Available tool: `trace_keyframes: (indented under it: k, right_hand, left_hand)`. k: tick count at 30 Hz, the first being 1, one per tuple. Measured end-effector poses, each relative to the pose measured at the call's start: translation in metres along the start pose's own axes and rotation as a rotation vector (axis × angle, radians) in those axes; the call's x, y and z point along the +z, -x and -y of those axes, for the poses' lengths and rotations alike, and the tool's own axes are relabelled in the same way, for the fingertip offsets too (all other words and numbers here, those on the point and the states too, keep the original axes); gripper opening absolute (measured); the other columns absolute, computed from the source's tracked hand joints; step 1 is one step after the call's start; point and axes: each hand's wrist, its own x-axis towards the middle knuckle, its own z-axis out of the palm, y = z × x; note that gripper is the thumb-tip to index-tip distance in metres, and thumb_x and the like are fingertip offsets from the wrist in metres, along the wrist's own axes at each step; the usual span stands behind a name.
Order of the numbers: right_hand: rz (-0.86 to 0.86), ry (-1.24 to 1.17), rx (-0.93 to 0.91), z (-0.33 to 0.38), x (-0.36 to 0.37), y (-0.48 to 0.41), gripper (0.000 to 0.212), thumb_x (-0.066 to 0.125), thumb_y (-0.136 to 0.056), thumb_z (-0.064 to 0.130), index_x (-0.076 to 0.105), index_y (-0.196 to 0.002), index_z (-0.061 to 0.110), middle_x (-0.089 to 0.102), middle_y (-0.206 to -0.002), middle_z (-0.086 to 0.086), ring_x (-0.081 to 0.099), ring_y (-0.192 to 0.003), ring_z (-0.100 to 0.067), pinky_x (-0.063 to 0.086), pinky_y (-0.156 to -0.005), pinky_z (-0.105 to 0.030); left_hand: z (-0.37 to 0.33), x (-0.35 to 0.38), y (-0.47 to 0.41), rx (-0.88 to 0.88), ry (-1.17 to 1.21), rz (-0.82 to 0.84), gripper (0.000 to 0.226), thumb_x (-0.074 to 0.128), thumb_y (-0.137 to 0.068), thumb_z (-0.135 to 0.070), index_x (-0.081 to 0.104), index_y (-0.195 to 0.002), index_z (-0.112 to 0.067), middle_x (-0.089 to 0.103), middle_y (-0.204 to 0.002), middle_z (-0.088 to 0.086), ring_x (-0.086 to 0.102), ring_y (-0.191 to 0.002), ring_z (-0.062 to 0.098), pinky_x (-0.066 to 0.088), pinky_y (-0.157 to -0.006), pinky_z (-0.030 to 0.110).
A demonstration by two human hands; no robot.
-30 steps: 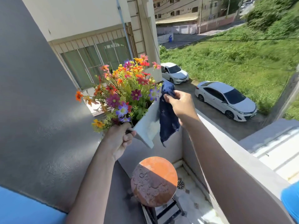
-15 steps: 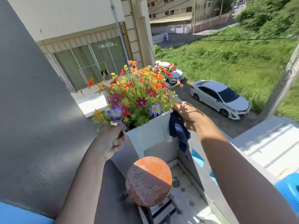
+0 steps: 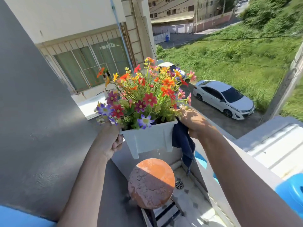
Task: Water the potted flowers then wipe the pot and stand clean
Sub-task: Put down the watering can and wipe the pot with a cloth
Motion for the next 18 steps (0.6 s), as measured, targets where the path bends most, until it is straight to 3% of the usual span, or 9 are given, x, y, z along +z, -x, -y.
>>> trace_keyframes:
  k: [2, 5, 9, 12, 14, 16, 18]
  right_hand:
    - [0.001, 0.062, -0.039, 0.006, 0.007, 0.01, 0.038, 0.056, -0.09, 0.001, 0.038, -0.063, 0.021, 0.036, -0.064, -0.003, 0.038, -0.063, -0.021, 0.035, -0.059, -0.028]
    - [-0.03, 0.123, -0.122, 0.016, 0.019, 0.025, 0.035, 0.049, -0.076, 0.001, 0.025, -0.06, 0.021, 0.02, -0.064, -0.004, 0.028, -0.054, -0.015, 0.025, -0.047, -0.026]
    - [-0.136, 0.209, -0.092, 0.007, 0.029, 0.026, 0.033, 0.046, -0.083, -0.009, 0.03, -0.068, 0.015, 0.025, -0.066, -0.003, 0.029, -0.063, -0.016, 0.025, -0.052, -0.025]
    - [-0.179, 0.101, -0.084, 0.005, 0.038, 0.031, 0.029, 0.054, -0.088, 0.0, 0.035, -0.07, 0.012, 0.032, -0.068, -0.006, 0.032, -0.064, -0.018, 0.033, -0.054, -0.022]
    - [-0.169, 0.046, -0.031, 0.001, 0.046, 0.036, 0.033, 0.057, -0.094, 0.013, 0.035, -0.069, 0.018, 0.039, -0.069, 0.0, 0.038, -0.062, -0.016, 0.04, -0.058, -0.022]
    - [-0.219, 0.019, -0.097, -0.006, 0.059, 0.039, 0.029, 0.061, -0.093, 0.024, 0.041, -0.074, 0.015, 0.041, -0.065, 0.001, 0.039, -0.059, -0.016, 0.037, -0.045, -0.019]
    - [-0.256, 0.065, -0.171, -0.014, 0.07, 0.04, 0.029, 0.064, -0.089, 0.025, 0.042, -0.075, 0.013, 0.041, -0.063, -0.001, 0.036, -0.055, -0.017, 0.032, -0.044, -0.025]
  left_hand:
    - [0.005, 0.001, -0.001, -0.019, -0.047, -0.018, 0.033, 0.039, -0.096, -0.009, 0.037, -0.064, -0.016, 0.036, -0.033, -0.002, 0.021, -0.021, 0.006, 0.015, -0.033, 0.01]
    - [0.01, 0.004, 0.0, -0.037, -0.107, -0.015, 0.031, 0.04, -0.096, -0.011, 0.038, -0.066, -0.015, 0.037, -0.034, -0.003, 0.022, -0.024, 0.008, 0.015, -0.036, 0.013]
    - [0.018, 0.009, -0.002, 0.112, 0.017, -0.1, 0.023, 0.054, -0.09, -0.023, 0.043, -0.072, -0.014, 0.04, -0.045, 0.0, 0.025, -0.031, 0.011, 0.017, -0.041, 0.018]
    - [0.031, 0.019, 0.003, 0.11, 0.15, -0.172, 0.022, 0.057, -0.083, -0.033, 0.049, -0.077, -0.013, 0.047, -0.051, 0.002, 0.029, -0.031, 0.013, 0.02, -0.041, 0.018]
    - [0.045, 0.031, 0.012, 0.031, 0.121, -0.117, 0.03, 0.058, -0.085, -0.037, 0.05, -0.071, -0.012, 0.048, -0.053, 0.005, 0.031, -0.033, 0.014, 0.023, -0.042, 0.021]
    - [0.049, 0.048, 0.023, -0.049, 0.078, -0.015, 0.041, 0.059, -0.086, -0.04, 0.054, -0.062, -0.007, 0.049, -0.053, 0.008, 0.034, -0.034, 0.016, 0.025, -0.042, 0.024]
    - [0.044, 0.06, 0.028, -0.096, 0.047, 0.041, 0.046, 0.058, -0.088, -0.044, 0.06, -0.065, -0.004, 0.054, -0.052, 0.009, 0.037, -0.033, 0.015, 0.025, -0.04, 0.02]
